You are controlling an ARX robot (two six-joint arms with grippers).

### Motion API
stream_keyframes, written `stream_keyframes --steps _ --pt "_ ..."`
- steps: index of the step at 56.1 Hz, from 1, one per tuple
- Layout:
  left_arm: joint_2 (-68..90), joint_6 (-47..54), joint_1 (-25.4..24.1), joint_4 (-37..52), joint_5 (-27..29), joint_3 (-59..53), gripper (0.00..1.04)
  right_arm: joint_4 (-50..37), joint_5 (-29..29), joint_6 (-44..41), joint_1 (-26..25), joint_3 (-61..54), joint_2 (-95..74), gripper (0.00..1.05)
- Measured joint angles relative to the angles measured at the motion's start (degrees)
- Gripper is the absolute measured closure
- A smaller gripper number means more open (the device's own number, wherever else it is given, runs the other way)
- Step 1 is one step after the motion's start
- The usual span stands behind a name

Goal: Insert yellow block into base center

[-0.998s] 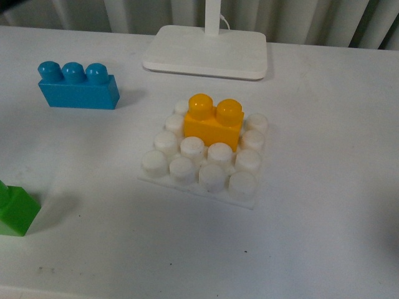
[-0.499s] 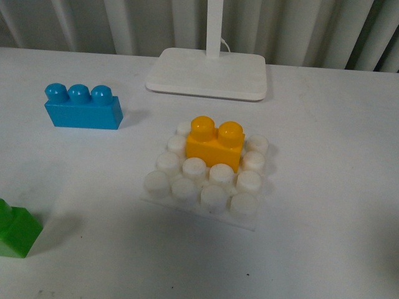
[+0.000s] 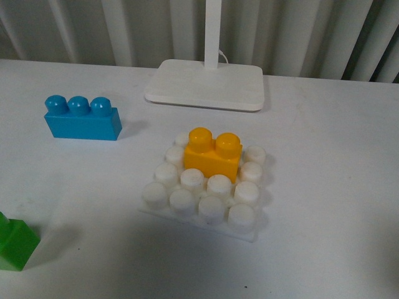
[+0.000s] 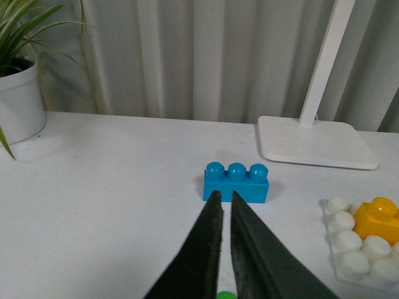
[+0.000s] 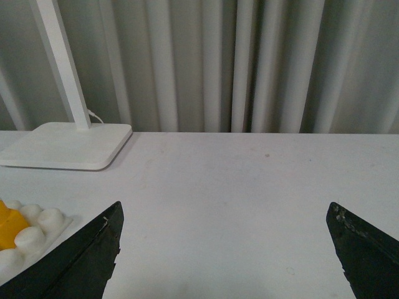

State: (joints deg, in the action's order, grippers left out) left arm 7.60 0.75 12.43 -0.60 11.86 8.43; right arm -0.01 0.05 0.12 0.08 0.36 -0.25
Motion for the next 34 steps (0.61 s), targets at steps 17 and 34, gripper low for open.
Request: stream_keyframes --steps 17,34 --pt "-3.78 -0.74 -12.11 -0.15 -11.74 -4.11 1.01 0.0 0.04 0.0 0.0 0.0 0.0 0.09" --pt "-6.38 -0.81 -12.26 0.31 -11.74 -6.91 1.01 0.0 0.0 -0.02 0.0 0.0 0.0 0.09"
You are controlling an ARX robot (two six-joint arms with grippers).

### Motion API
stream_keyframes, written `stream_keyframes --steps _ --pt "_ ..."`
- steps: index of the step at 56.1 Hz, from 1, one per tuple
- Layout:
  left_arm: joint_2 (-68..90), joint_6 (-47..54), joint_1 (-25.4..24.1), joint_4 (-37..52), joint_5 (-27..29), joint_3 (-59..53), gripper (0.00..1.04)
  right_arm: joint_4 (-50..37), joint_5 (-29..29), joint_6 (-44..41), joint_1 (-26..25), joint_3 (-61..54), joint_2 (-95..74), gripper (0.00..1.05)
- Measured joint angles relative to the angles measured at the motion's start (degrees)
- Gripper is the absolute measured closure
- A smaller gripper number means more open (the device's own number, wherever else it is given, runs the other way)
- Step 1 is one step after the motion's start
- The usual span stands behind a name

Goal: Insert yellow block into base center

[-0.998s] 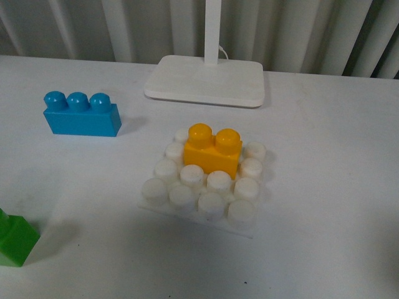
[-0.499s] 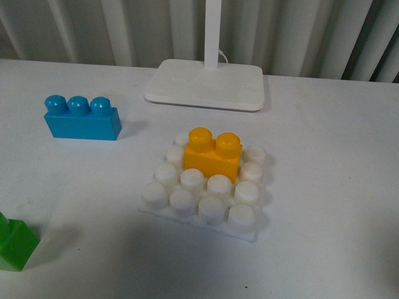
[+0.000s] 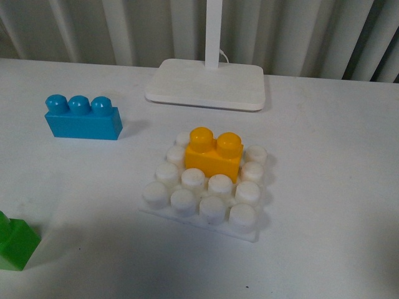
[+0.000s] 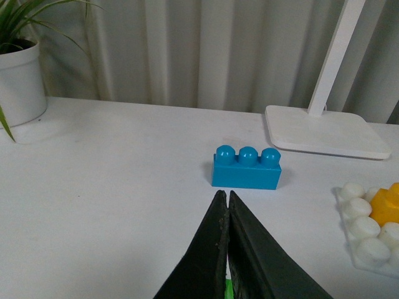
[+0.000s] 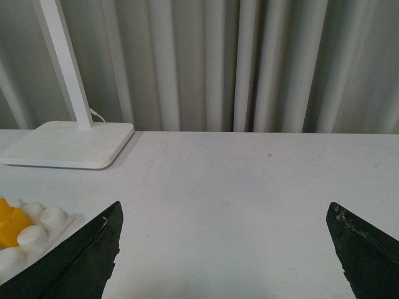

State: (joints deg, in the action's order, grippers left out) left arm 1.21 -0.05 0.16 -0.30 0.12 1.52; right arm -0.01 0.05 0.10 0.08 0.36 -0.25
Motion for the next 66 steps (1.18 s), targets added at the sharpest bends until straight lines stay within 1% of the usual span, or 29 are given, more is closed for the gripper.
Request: stream_keyframes --steps 16,20,21,22,24,28,29,37,38,45,46,50,66 --pt "-1.03 -0.02 0.0 0.0 -0.02 -0.76 1.01 0.0 0.0 0.0 0.0 0.0 0.0 0.09" --pt "-1.03 -0.07 0.0 0.0 -0.02 -0.76 0.87 0.0 0.0 0.0 0.0 0.0 0.0 0.09" --pt "-1.03 -0.07 0.0 0.0 -0.02 -0.76 0.85 0.0 0.0 0.0 0.0 0.0 0.0 0.09" --pt "-1.03 -0.07 0.0 0.0 -0.02 -0.76 0.8 0.0 0.0 0.02 0.0 0.0 0.0 0.09" --pt "-1.03 -0.07 0.0 0.0 -0.02 -0.76 0.75 0.0 0.0 0.0 0.0 0.0 0.0 0.09" --pt "-1.03 -0.07 0.0 0.0 -0.02 -0.76 0.6 0.0 0.0 0.0 0.0 0.0 0.0 0.09" --pt "-1.03 -0.07 0.0 0.0 -0.02 -0.76 0.58 0.0 0.0 0.02 0.0 0.0 0.0 0.09" --pt "-1.03 -0.07 0.0 0.0 -0.02 -0.76 0.31 0.0 0.0 0.0 0.0 0.0 0.0 0.09" --pt "-1.03 -0.07 0.0 0.0 -0.02 -0.76 0.3 0.0 0.0 0.02 0.0 0.0 0.0 0.09" --pt "-1.03 -0.04 0.0 0.0 -0.02 -0.76 0.06 0.0 0.0 0.02 0.0 0.0 0.0 0.09" --pt "-1.03 -0.02 0.0 0.0 -0.02 -0.76 0.05 0.0 0.0 0.02 0.0 0.0 0.0 0.09" --pt "-1.03 -0.04 0.0 0.0 -0.02 -0.76 0.07 0.0 0.0 0.0 0.0 0.0 0.0 0.09" --pt "-1.03 -0.04 0.0 0.0 -0.02 -0.76 0.06 0.0 0.0 0.0 0.0 0.0 0.0 0.09"
